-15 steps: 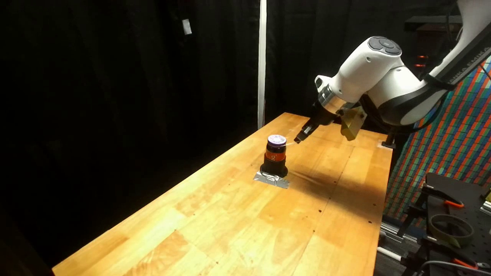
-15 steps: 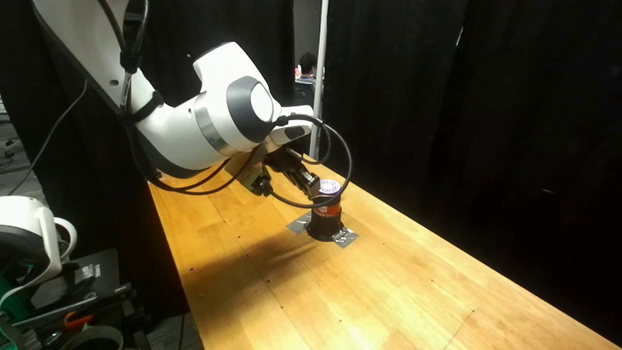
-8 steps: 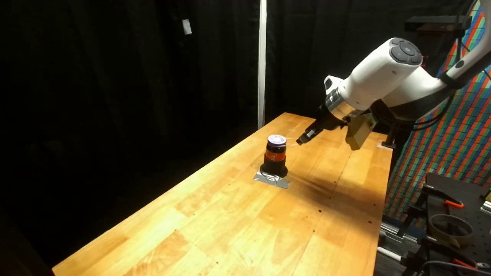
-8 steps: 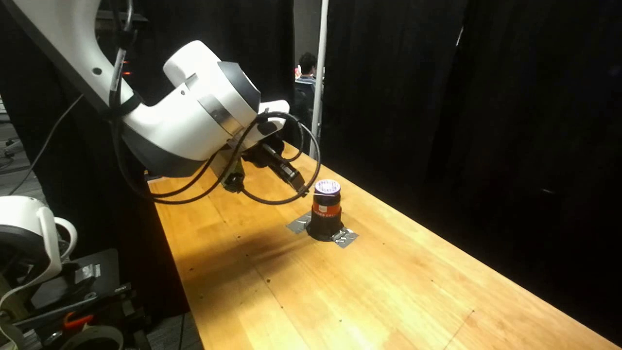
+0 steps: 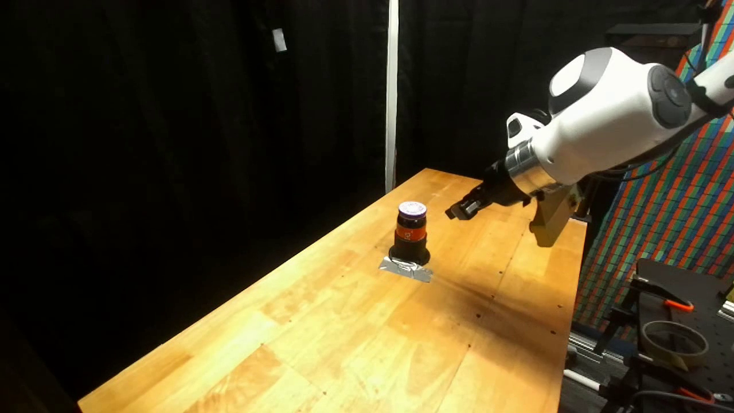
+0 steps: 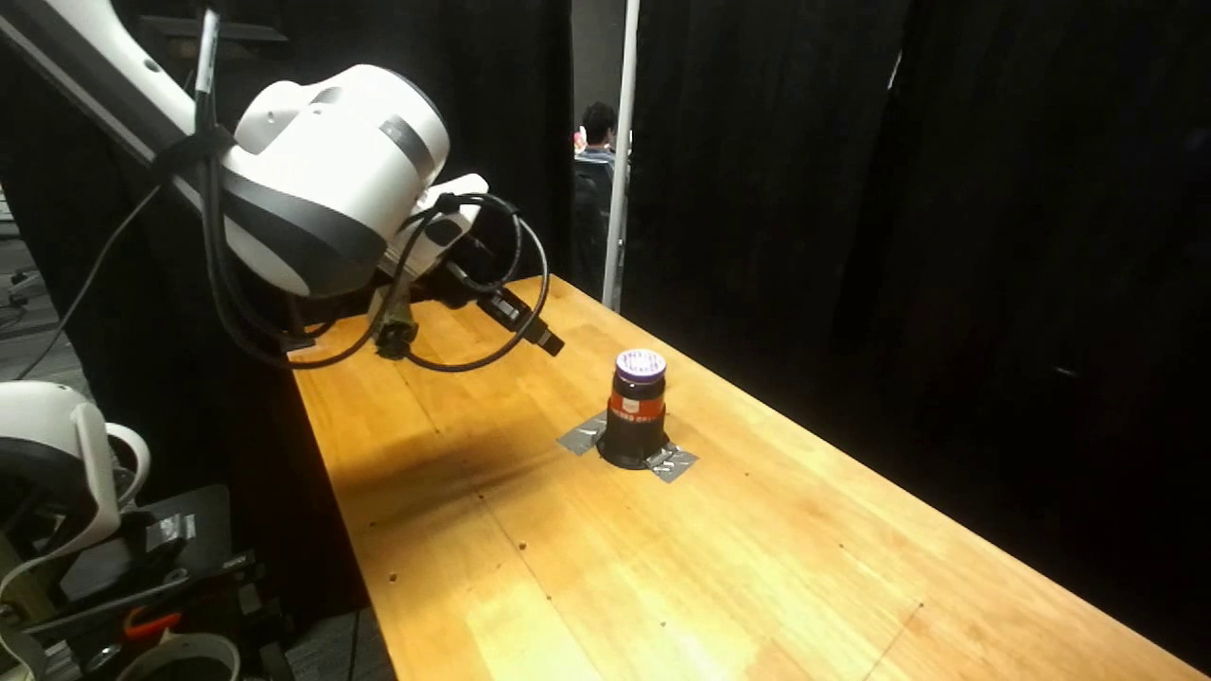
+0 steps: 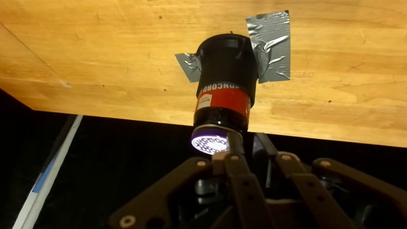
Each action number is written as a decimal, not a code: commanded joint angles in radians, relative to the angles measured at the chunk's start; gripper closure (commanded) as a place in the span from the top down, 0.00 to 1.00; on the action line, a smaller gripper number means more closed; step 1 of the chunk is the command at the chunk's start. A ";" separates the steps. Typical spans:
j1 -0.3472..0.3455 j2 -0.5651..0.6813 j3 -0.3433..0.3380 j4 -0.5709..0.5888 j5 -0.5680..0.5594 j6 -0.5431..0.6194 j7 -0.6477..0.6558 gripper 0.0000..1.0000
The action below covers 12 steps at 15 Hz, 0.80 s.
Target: Pick up the elastic and put it around the bottle
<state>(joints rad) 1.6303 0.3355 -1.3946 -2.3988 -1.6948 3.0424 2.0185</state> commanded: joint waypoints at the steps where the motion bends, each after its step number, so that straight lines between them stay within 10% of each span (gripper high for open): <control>1: 0.098 -0.040 -0.019 -0.068 -0.179 -0.103 0.237 0.19; 5: 0.138 -0.054 -0.021 -0.143 -0.295 -0.178 0.386 0.20; 9: 0.101 -0.017 -0.202 -0.132 -0.196 0.105 0.102 0.18; 10: 0.060 -0.016 -0.227 -0.141 -0.186 0.178 0.034 0.44; 12: -0.028 0.036 -0.255 -0.159 -0.126 0.343 -0.119 0.51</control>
<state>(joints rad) 1.7034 0.3216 -1.6034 -2.5449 -1.8947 3.1888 2.0963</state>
